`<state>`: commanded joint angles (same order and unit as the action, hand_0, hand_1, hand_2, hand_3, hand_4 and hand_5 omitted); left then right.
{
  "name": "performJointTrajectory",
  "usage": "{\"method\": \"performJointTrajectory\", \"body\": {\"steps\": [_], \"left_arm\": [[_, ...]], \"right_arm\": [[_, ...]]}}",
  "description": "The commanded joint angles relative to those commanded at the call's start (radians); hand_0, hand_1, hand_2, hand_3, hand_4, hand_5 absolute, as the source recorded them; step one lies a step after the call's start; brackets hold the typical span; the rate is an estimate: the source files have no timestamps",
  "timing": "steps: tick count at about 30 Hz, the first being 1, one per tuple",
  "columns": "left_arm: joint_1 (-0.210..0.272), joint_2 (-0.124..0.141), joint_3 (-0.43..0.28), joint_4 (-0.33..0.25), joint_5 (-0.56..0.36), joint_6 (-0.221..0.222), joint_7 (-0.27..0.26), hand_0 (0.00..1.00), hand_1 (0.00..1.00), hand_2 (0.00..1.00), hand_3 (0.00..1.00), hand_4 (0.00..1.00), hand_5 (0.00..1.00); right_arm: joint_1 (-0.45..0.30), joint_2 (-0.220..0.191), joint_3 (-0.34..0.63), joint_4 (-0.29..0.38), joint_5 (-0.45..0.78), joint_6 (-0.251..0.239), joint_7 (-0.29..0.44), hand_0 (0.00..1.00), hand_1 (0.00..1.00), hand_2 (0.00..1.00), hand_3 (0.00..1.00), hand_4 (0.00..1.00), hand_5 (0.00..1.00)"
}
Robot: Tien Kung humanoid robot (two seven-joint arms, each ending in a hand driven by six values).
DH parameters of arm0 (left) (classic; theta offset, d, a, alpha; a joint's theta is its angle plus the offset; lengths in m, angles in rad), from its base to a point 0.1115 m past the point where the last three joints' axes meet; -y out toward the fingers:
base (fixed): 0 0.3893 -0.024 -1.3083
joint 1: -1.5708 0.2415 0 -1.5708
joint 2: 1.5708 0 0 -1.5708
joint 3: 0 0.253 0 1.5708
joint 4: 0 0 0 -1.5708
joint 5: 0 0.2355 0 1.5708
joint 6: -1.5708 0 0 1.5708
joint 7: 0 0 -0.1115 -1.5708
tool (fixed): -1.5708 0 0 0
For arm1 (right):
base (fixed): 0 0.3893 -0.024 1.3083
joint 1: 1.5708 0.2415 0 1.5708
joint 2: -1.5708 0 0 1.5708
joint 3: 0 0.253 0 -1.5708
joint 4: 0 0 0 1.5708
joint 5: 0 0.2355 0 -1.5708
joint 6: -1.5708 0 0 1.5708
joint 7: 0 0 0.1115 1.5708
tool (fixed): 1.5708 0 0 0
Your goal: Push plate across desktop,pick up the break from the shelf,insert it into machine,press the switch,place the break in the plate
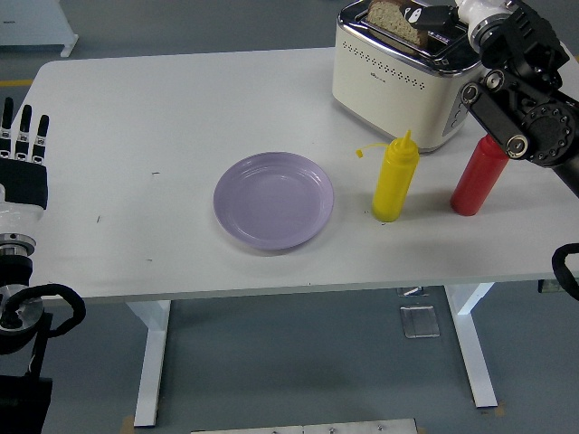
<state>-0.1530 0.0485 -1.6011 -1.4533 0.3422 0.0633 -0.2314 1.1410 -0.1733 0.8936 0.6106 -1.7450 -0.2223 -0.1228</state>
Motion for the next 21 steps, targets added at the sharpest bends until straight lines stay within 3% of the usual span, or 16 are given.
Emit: {"method": "performJointTrajectory", "body": {"steps": [2,7,8,10,12,13,14,19,20,21], "left_arm": [[0.003,0.001,-0.001,-0.001,0.001,0.0,0.0,0.865,0.867,0.863,0.797,0.589,0.998],[0.007,0.002,-0.002,-0.002,0.003,0.0,0.001,0.865,0.867,0.863,0.797,0.589,0.998],[0.008,0.002,-0.002,-0.002,0.003,0.0,0.001,0.865,0.867,0.863,0.797,0.589,0.998],[0.012,0.003,-0.003,-0.003,0.004,0.0,0.0,0.865,0.867,0.863,0.797,0.589,0.998],[0.015,0.003,-0.005,-0.004,0.006,0.0,0.0,0.865,0.867,0.863,0.797,0.589,0.998],[0.017,0.003,-0.006,-0.005,0.007,0.0,0.0,0.865,0.867,0.863,0.797,0.589,0.998],[0.018,0.004,-0.008,-0.005,0.007,0.0,0.0,0.865,0.867,0.863,0.797,0.588,0.998],[0.026,0.003,-0.013,-0.008,0.01,0.0,0.0,0.865,0.867,0.863,0.797,0.588,0.998],[0.028,0.003,-0.014,-0.008,0.01,0.0,0.0,0.865,0.867,0.863,0.797,0.589,0.998],[0.029,0.003,-0.014,-0.008,0.01,0.0,0.0,0.865,0.867,0.863,0.797,0.589,0.998]], "right_arm": [[-0.006,-0.015,0.018,0.022,0.012,-0.024,0.007,0.78,0.791,0.966,0.998,0.821,0.478],[-0.032,-0.067,0.044,0.094,0.026,-0.119,-0.006,0.78,0.791,0.966,0.998,0.821,0.478],[-0.04,-0.082,0.05,0.112,0.028,-0.143,-0.018,0.331,0.43,0.691,0.626,0.339,0.304],[-0.066,-0.121,0.064,0.159,0.018,-0.188,-0.059,0.331,0.43,0.691,0.626,0.339,0.304],[-0.087,-0.154,0.076,0.198,-0.004,-0.196,-0.098,0.331,0.43,0.691,0.626,0.339,0.304],[-0.102,-0.174,0.086,0.223,-0.019,-0.188,-0.124,0.331,0.43,0.691,0.626,0.339,0.304],[-0.114,-0.19,0.095,0.243,-0.037,-0.173,-0.145,0.151,0.296,0.565,0.521,0.231,0.305],[-0.17,-0.254,0.139,0.346,-0.114,-0.066,-0.245,0.151,0.296,0.565,0.521,0.231,0.305],[-0.183,-0.266,0.146,0.365,-0.127,-0.038,-0.261,0.137,0.275,0.572,0.52,0.215,0.414],[-0.193,-0.276,0.151,0.382,-0.136,-0.01,-0.273,0.137,0.275,0.572,0.52,0.215,0.414]]}}
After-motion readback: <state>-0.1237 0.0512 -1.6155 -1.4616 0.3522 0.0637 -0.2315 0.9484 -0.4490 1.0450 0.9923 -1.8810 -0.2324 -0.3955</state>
